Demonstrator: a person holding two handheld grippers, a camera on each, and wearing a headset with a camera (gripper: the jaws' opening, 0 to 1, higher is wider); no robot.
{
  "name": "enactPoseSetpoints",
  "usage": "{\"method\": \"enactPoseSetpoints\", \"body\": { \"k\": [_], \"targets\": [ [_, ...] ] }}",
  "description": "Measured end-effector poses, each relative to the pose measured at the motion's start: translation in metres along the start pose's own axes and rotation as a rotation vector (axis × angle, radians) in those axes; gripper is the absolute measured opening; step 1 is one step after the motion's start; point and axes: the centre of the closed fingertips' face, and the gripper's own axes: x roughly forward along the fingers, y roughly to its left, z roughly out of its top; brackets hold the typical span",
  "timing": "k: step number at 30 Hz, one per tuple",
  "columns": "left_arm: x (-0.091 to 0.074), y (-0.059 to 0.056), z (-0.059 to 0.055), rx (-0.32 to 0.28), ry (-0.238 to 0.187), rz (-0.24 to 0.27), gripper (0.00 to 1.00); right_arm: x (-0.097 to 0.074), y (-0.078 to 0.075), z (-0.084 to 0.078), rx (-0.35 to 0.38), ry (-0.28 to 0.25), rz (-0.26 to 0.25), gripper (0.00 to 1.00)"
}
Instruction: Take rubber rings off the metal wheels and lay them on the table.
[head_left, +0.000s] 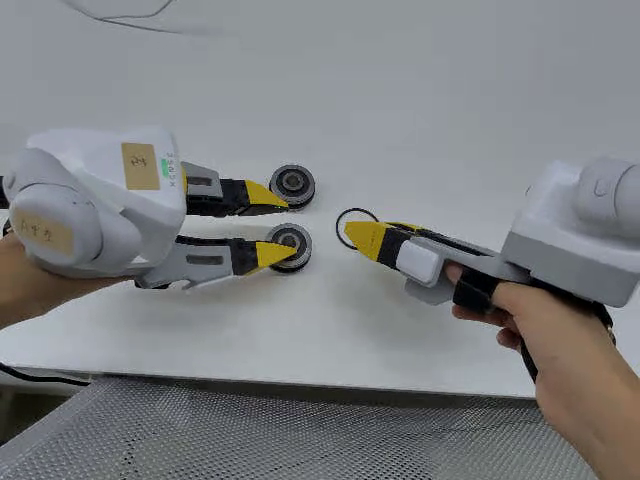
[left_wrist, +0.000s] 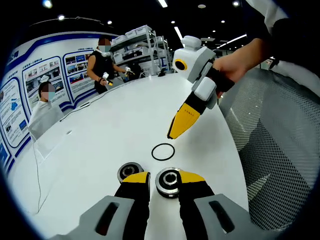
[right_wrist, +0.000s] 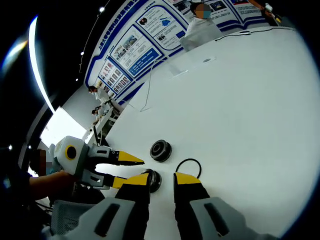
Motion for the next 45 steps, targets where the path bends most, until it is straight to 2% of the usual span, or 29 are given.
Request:
{"method": "enactPoseSetpoints", "body": {
  "k": [7, 22, 38, 45],
  "targets": [
    [0.001, -0.003, -0.006, -0.001, 0.015, -0.016, 0.21, 0.003, 0.001, -0.004, 0.001, 0.015, 0.007, 0.19],
    [0.002, -0.008, -0.005, -0.019, 0.006, -0.031, 0.18, 0.006, 0.008, -0.008, 0.009, 0.022, 0.033, 0.19],
    [0.002, -0.008, -0.008, -0.025, 0.030, -0.046, 0.16, 0.007, 0.015, -0.009, 0.018, 0.018, 0.058, 0.19],
    [0.002, -0.008, -0.009, -0.054, 0.030, -0.052, 0.17, 0.008, 0.018, -0.010, 0.021, 0.019, 0.069, 0.19]
  ]
}}
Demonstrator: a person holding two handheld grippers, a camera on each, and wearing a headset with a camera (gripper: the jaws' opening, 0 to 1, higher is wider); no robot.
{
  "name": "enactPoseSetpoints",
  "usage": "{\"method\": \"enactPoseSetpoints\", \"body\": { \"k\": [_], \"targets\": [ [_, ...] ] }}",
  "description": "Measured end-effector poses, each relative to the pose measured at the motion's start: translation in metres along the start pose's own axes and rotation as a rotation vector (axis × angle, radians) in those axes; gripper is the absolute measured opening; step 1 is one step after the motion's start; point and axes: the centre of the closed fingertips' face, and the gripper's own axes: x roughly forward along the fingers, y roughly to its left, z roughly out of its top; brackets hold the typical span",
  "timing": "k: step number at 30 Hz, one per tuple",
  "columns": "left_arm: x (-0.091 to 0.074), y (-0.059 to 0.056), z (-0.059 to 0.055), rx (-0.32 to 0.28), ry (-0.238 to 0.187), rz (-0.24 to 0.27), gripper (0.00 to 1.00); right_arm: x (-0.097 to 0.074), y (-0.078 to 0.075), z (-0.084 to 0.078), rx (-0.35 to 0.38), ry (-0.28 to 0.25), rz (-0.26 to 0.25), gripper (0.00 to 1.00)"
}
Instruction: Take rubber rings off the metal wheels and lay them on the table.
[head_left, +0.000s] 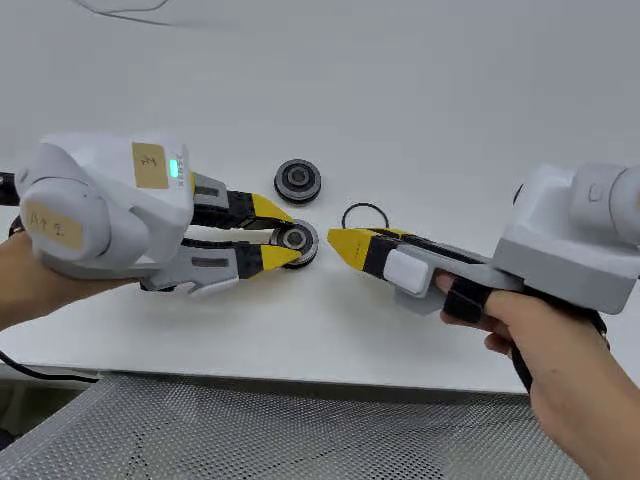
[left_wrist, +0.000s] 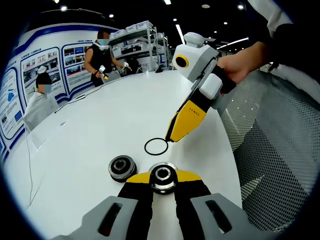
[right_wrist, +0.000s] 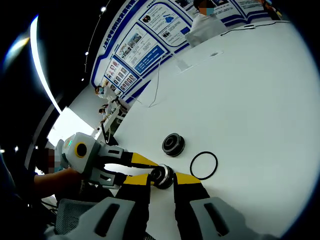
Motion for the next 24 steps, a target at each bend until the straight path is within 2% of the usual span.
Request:
{"method": "enactPoseSetpoints", "body": {
  "k": [24],
  "targets": [
    [-0.0010, -0.0020, -0.0012, 0.041, 0.038, -0.025, 0.14, 0.0030, 0.0025, -0.0052, 0.015, 0.009, 0.016, 0.19]
  ]
}}
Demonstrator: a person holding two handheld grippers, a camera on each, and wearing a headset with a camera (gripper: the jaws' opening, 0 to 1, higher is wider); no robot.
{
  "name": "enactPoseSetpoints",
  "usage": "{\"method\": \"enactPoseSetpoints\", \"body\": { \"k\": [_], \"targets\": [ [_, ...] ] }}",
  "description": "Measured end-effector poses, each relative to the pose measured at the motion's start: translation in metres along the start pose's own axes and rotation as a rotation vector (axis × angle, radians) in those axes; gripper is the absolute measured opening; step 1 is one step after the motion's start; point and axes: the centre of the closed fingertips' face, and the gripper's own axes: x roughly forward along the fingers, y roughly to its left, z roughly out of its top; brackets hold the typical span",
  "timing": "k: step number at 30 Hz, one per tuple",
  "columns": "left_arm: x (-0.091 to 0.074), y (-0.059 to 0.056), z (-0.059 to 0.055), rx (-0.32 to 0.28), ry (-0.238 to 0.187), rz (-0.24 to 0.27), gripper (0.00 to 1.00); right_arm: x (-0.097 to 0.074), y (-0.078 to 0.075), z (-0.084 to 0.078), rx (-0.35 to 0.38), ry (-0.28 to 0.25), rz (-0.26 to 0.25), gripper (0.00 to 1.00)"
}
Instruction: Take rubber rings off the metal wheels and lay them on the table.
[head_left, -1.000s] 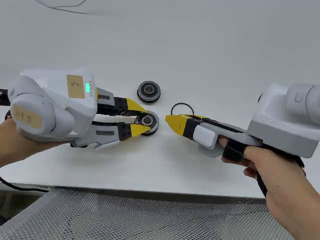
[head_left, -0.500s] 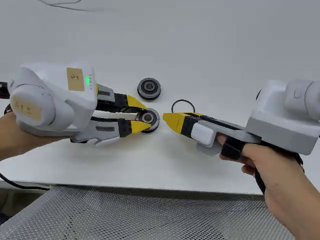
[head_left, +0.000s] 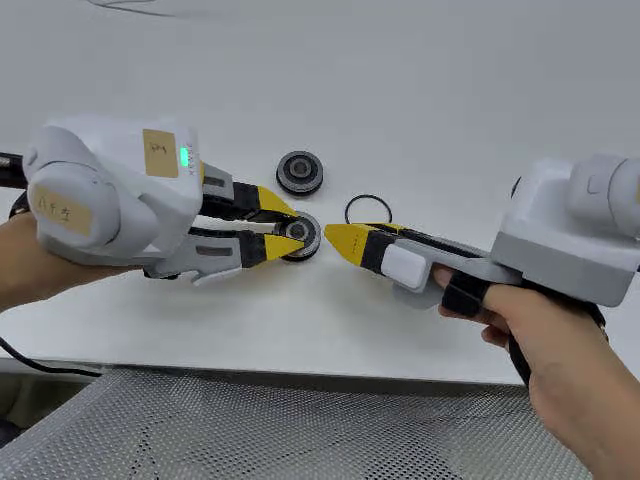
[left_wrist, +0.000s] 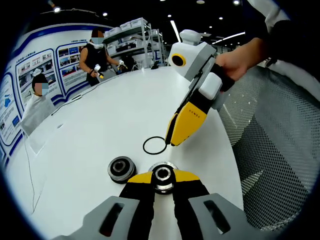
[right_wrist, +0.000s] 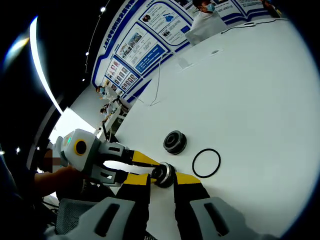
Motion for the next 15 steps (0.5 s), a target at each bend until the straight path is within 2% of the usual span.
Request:
{"method": "enactPoseSetpoints", "body": {
  "k": [6, 11, 15],
  "targets": [
    [0.000, 0.000, 0.000, 0.009, 0.007, -0.003, 0.14, 0.002, 0.002, -0.004, 0.013, 0.008, 0.013, 0.22],
    [0.001, 0.000, 0.000, 0.017, 0.007, -0.004, 0.14, 0.007, 0.010, -0.005, 0.049, 0.007, 0.048, 0.29],
    [0.001, 0.000, 0.000, 0.026, 0.009, -0.003, 0.14, 0.013, 0.011, -0.006, 0.097, 0.009, 0.046, 0.31]
  ]
}}
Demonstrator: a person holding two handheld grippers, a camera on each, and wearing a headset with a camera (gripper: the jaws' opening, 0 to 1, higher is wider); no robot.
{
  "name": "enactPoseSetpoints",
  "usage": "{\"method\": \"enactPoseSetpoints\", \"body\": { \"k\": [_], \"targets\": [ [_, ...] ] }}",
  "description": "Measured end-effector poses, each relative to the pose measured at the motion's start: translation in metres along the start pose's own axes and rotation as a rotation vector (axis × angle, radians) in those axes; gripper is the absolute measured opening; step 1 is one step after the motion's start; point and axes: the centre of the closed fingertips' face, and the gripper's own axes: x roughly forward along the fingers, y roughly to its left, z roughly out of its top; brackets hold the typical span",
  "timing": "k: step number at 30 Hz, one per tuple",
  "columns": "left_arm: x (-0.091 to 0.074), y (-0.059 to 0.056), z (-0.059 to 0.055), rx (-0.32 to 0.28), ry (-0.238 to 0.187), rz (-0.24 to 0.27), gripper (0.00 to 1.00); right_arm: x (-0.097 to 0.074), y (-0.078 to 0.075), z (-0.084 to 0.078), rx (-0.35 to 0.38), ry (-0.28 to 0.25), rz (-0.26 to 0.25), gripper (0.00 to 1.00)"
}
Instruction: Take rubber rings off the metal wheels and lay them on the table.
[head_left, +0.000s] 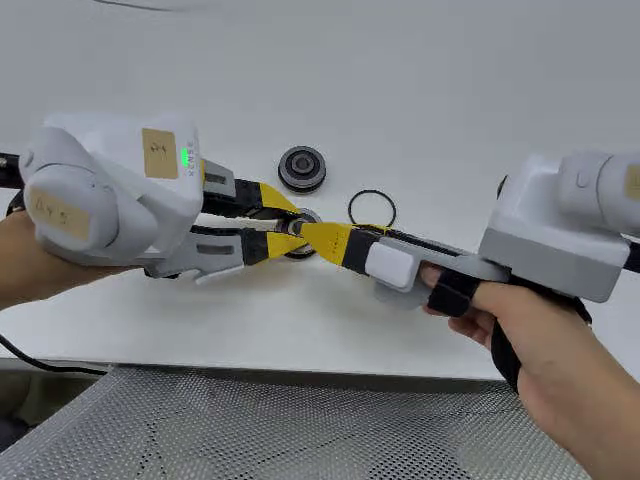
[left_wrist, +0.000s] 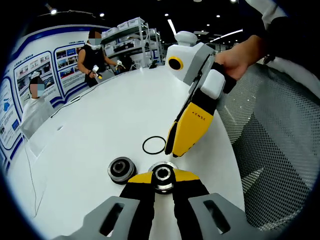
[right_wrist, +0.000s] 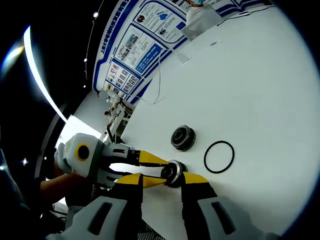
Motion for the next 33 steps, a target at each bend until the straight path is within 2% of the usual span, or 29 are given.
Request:
{"method": "enactPoseSetpoints", "body": {
  "k": [7, 15, 33],
  "targets": [
    [0.001, 0.001, 0.000, 0.001, -0.001, 0.003, 0.13, 0.004, -0.003, -0.003, 0.038, 0.012, -0.021, 0.34],
    [0.001, 0.002, 0.000, 0.006, -0.004, 0.006, 0.13, 0.009, -0.002, -0.002, 0.077, 0.017, -0.013, 0.36],
    [0.001, 0.001, 0.000, 0.010, -0.002, 0.006, 0.13, 0.012, -0.004, -0.006, 0.097, 0.043, -0.033, 0.38]
  ]
}}
